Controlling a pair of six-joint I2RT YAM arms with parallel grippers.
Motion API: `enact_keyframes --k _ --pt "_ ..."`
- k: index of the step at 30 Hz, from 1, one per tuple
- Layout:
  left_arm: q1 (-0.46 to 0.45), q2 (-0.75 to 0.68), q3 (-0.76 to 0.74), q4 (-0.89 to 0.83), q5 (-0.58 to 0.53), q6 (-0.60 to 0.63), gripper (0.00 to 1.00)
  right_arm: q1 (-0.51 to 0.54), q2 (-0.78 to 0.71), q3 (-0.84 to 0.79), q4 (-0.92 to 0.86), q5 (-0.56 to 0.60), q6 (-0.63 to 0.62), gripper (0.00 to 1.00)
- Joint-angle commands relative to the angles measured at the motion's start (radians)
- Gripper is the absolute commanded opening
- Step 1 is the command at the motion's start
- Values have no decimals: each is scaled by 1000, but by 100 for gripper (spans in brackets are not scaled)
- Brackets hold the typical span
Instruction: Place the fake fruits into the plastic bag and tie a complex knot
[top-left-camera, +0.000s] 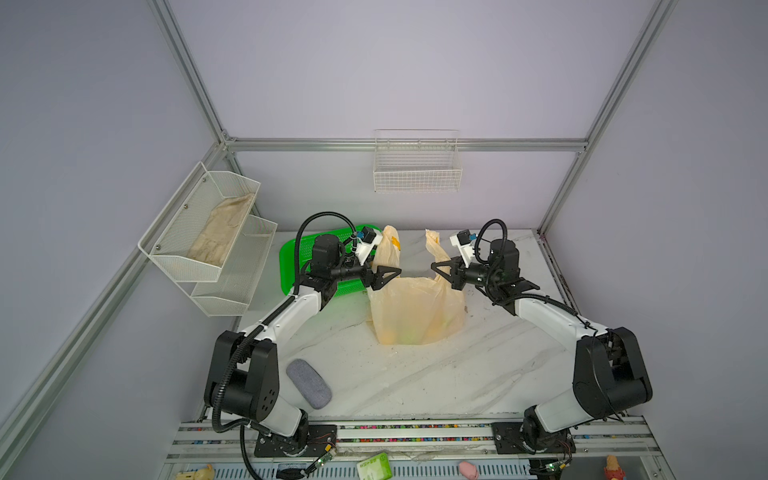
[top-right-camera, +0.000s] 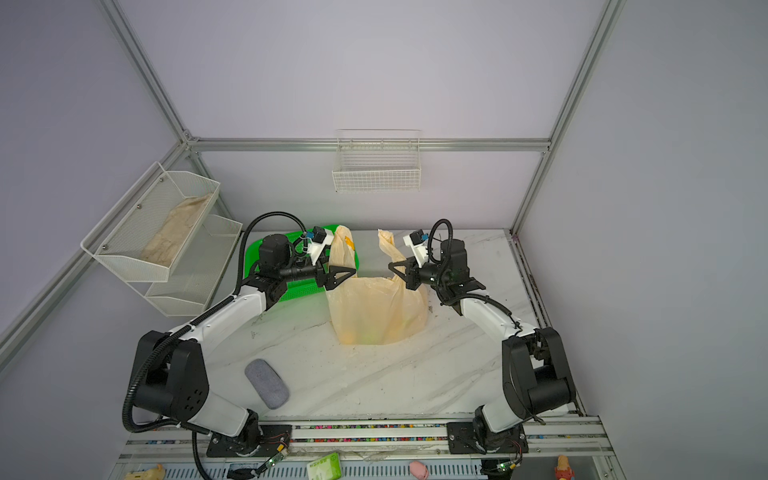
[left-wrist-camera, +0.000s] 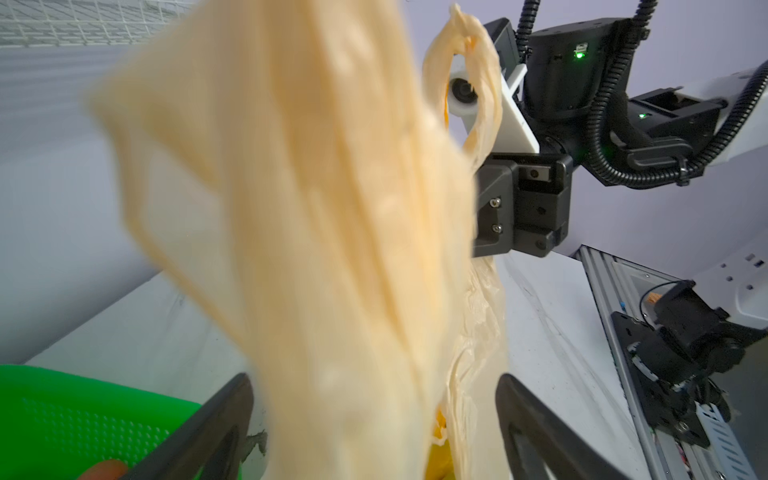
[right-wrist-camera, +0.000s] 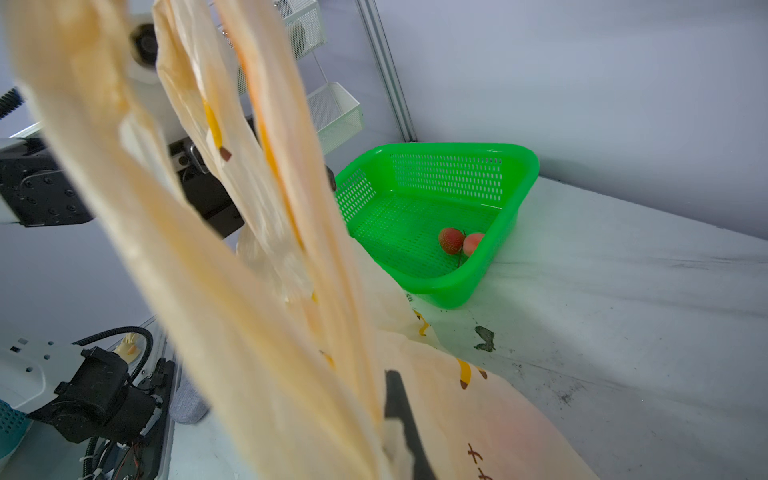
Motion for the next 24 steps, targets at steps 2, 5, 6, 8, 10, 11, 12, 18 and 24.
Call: enact_keyframes --k 2,5,6,8,10,11,12,18,24 --pt "-49 -49 41 59 -166 -53 91 -6 0 16 26 -5 -3 0" --pt "-72 -52 39 60 -321 -82 90 -6 -4 9 35 -6 5 0" --pt "-77 -52 38 63 -370 -97 89 -6 -7 8 35 -6 5 0" --pt "-98 -56 32 63 -475 -111 86 -6 -11 4 38 1 5 0" --pt "-125 -65 19 58 -588 -102 82 -6 -9 3 48 5 13 0" --pt "-131 -73 12 54 -629 -99 80 -7 -9 7 48 10 17 0" --pt "-136 -84 1 49 -673 -102 75 -6 -9 9 48 15 18 0" --pt "-161 -161 -53 20 -802 -99 51 -6 -17 16 52 53 26 0" --pt "-191 -159 -49 -8 -849 -79 26 -7 -21 12 63 71 33 0"
